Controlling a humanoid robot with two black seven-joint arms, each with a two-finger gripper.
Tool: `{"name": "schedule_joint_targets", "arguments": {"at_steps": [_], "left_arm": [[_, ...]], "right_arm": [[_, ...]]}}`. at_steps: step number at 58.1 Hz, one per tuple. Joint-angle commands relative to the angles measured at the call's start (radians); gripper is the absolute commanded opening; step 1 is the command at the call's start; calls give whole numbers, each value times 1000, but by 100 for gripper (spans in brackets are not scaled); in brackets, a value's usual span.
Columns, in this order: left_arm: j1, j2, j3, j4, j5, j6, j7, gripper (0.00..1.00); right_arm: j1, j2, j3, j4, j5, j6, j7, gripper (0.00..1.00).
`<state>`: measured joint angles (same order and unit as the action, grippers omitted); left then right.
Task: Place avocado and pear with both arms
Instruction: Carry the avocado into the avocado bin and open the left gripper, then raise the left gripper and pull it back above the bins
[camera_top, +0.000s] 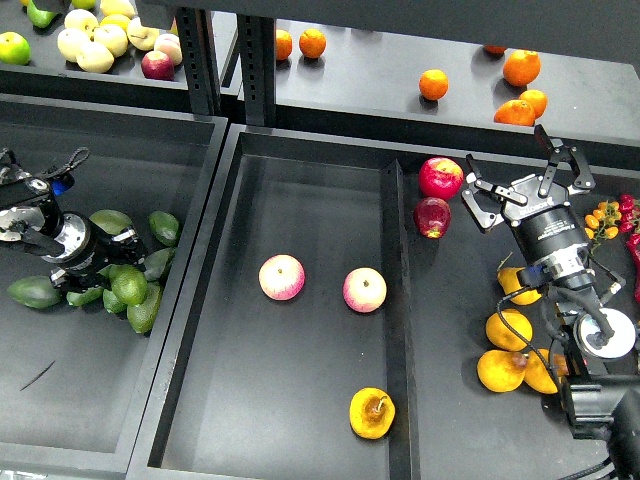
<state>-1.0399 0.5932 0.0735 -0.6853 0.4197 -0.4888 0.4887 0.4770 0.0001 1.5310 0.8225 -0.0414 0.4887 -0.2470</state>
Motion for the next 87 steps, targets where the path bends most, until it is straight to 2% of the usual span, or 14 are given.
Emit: {"name": "schedule_joint_targets", "arguments": {"at_steps": [1, 16, 34, 46, 56, 63, 65, 69, 70, 74, 87], "left_arm": [[3, 30, 49, 3, -1, 0, 0, 59], [49, 25, 65, 64, 1, 0, 0, 60], [100, -76, 49, 170, 1, 0, 0, 62], [115, -87, 35, 190, 1, 0, 0, 68], [120, -104, 31, 219, 1, 0, 0, 79], [120, -107, 20, 227, -1, 0, 0, 96], [120, -107, 2, 228, -1, 0, 0, 99], [118, -112, -35, 228, -9, 0, 0, 99], [118, -124, -108, 230, -13, 0, 0, 99], [120, -141, -222, 228, -13, 0, 0, 99], [129, -191, -495, 216, -56, 0, 0, 99]], "right_arm": [[0, 0, 0, 0, 0, 0, 0, 100], [0, 0, 0, 0, 0, 0, 0, 100], [0, 0, 3, 0, 0, 0, 0, 100], [-1, 0, 5, 0, 0, 0, 0, 100], [-1, 0, 5, 0, 0, 0, 0, 100], [-1, 0, 5, 0, 0, 0, 0, 100], [-1, 0, 5, 0, 0, 0, 0, 100], [-1, 0, 6, 0, 0, 0, 0, 100], [-1, 0, 6, 0, 0, 0, 0, 100], [0, 0, 6, 0, 0, 0, 0, 100], [0, 0, 6, 0, 0, 0, 0, 100]]}}
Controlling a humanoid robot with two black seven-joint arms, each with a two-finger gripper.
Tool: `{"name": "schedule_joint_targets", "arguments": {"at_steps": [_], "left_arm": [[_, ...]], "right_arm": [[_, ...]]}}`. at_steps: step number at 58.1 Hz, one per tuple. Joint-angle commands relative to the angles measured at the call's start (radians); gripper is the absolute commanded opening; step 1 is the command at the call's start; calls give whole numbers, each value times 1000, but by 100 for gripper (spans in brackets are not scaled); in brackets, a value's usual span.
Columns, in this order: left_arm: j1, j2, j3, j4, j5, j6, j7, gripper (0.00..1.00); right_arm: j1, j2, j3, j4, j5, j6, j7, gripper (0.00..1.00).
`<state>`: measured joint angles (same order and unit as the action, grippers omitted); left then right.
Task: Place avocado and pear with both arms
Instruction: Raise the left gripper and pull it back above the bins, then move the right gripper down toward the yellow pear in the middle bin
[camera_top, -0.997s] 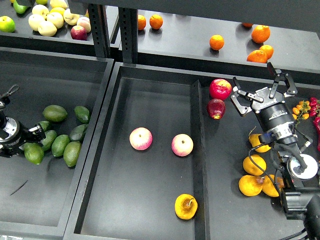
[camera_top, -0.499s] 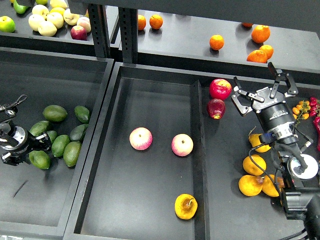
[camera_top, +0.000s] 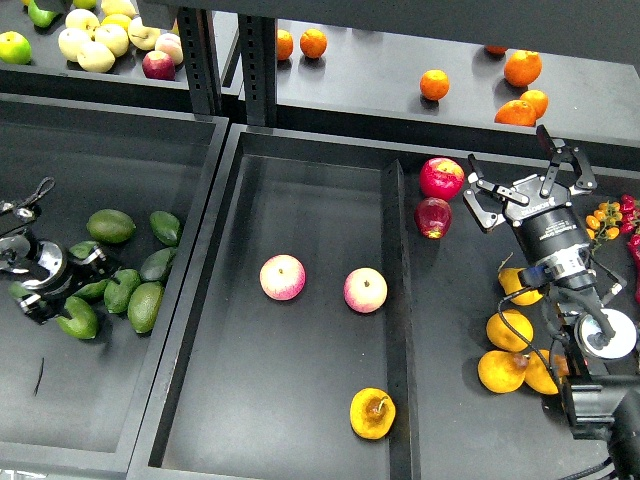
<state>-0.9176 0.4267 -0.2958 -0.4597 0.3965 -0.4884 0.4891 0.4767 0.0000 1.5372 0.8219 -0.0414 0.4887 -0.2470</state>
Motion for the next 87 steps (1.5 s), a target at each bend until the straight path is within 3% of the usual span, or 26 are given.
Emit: {"name": "schedule_joint_targets", "arguments": {"at_steps": [1, 16, 28, 33, 34, 37, 45, 49, 55, 66, 79, 86, 87], "left_arm": [[5, -29, -149, -11, -42, 0, 0, 99], [66, -94, -496, -111, -108, 0, 0, 99], [187, -244, -827, -235, -110, 0, 0, 99], [249, -336, -954, -318, -108, 0, 0, 99], [293, -400, -1032, -400, -108, 0, -15, 99], [324, -427, -1080, -459, -108, 0, -27, 99], [373, -427, -1151, -573, -110, 4, -69, 99], [404, -427, -1148, -629, -110, 53, -122, 99], [439, -427, -1152, -685, -113, 93, -170, 99], [514, -427, -1157, -723, -137, 99, -176, 99], [529, -427, -1155, -725, -137, 99, -170, 99], [531, -427, -1152, -723, -137, 97, -170, 99], [533, -427, -1152, -723, -137, 97, -168, 99]], "right_arm": [[0, 0, 0, 0, 0, 0, 0, 100], [0, 0, 1, 2, 0, 0, 0, 100], [2, 0, 1, 2, 0, 0, 0, 100], [5, 0, 1, 0, 0, 0, 0, 100], [8, 0, 1, 0, 0, 0, 2, 100], [10, 0, 1, -1, 0, 0, 2, 100], [13, 0, 1, -9, 0, 0, 9, 100], [11, 0, 0, -9, 0, 0, 11, 100], [11, 0, -2, -9, 0, 0, 12, 100], [3, 0, -22, -9, -3, 0, -8, 100], [17, -7, -153, 3, -21, 0, -135, 100], [69, -187, -305, 16, -8, 0, -181, 100], [101, -284, -381, 25, 11, 0, -205, 100]]}}
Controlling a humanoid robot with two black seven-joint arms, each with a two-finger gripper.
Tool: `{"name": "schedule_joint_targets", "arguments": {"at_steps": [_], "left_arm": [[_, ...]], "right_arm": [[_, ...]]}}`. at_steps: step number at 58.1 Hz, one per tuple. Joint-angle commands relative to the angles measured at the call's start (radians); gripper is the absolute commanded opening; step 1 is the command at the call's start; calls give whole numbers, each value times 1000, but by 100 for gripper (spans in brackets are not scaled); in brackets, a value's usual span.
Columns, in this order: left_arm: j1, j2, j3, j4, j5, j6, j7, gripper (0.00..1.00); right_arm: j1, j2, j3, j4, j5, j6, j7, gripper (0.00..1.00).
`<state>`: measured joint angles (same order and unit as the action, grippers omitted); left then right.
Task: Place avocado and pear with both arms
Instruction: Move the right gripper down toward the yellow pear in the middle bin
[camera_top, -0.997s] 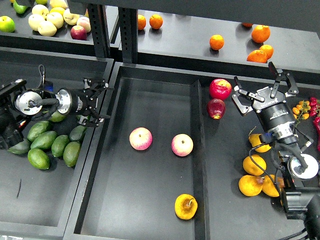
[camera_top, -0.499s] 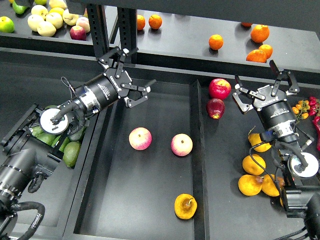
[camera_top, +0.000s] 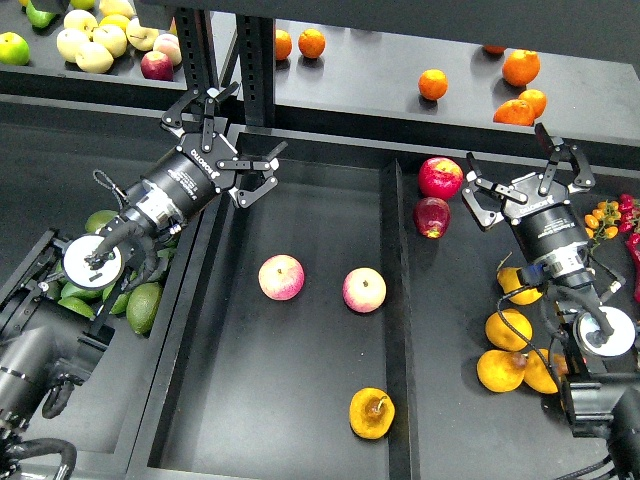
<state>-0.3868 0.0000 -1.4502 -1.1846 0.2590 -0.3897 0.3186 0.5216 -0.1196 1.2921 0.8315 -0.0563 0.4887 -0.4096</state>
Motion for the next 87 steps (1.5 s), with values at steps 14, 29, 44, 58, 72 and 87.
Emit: {"name": "schedule_joint_targets", "arguments": {"at_steps": [14, 29, 44, 58, 72, 87], "left_arm": [[6, 0, 2, 2, 0, -3, 4, 99], [20, 0, 4, -1, 0, -9, 5, 99], [40, 0, 4, -4, 0, -14, 5, 99], [40, 0, 16, -4, 0, -14, 7, 99], [40, 0, 21, -4, 0, -17, 5, 99], [42, 0, 22, -4, 0, -18, 5, 99]], "right_arm": [[103, -384, -355, 109, 82, 0, -79, 100], [104, -436, -476, 202, 18, 0, -79, 100], [165, -448, -559, 255, -13, 0, -79, 100], [475, -496, -1039, 239, -106, 0, -79, 100], [500, -377, -1205, 205, -99, 0, -79, 100], [459, -264, -1367, 115, -96, 0, -79, 100]]}}
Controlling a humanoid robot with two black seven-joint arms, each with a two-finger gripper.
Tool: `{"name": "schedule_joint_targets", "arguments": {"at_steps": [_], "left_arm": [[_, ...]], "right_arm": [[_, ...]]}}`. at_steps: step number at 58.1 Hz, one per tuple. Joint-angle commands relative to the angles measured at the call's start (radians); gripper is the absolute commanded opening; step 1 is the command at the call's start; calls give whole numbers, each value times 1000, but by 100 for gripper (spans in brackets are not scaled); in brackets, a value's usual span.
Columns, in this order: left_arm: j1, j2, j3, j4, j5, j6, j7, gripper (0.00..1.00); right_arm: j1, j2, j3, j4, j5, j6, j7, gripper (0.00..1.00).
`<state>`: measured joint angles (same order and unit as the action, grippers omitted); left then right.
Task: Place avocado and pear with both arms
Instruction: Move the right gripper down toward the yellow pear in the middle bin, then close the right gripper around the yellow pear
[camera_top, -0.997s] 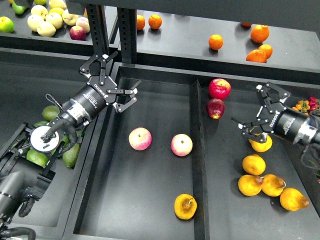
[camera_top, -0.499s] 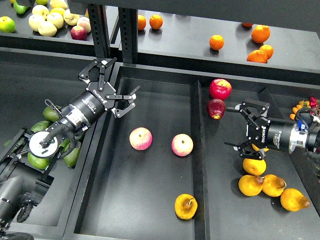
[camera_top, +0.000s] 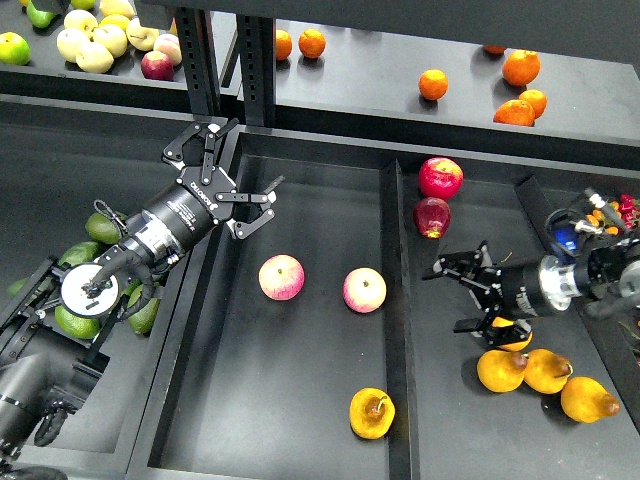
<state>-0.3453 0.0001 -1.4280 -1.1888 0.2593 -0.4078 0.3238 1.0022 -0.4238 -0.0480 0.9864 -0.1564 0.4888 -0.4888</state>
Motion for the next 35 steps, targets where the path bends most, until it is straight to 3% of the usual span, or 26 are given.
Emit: {"name": "schedule_joint_targets", "arguments": {"at_steps": [1, 35], "left_arm": [[0, 0, 0, 2, 0, 0, 0, 99], [3, 0, 17, 12, 0, -9, 1, 99]], "right_arm": [[-25, 43, -27, -51, 4, 0, 0, 100], [-142, 164, -18, -121, -22, 0, 0, 100]]}}
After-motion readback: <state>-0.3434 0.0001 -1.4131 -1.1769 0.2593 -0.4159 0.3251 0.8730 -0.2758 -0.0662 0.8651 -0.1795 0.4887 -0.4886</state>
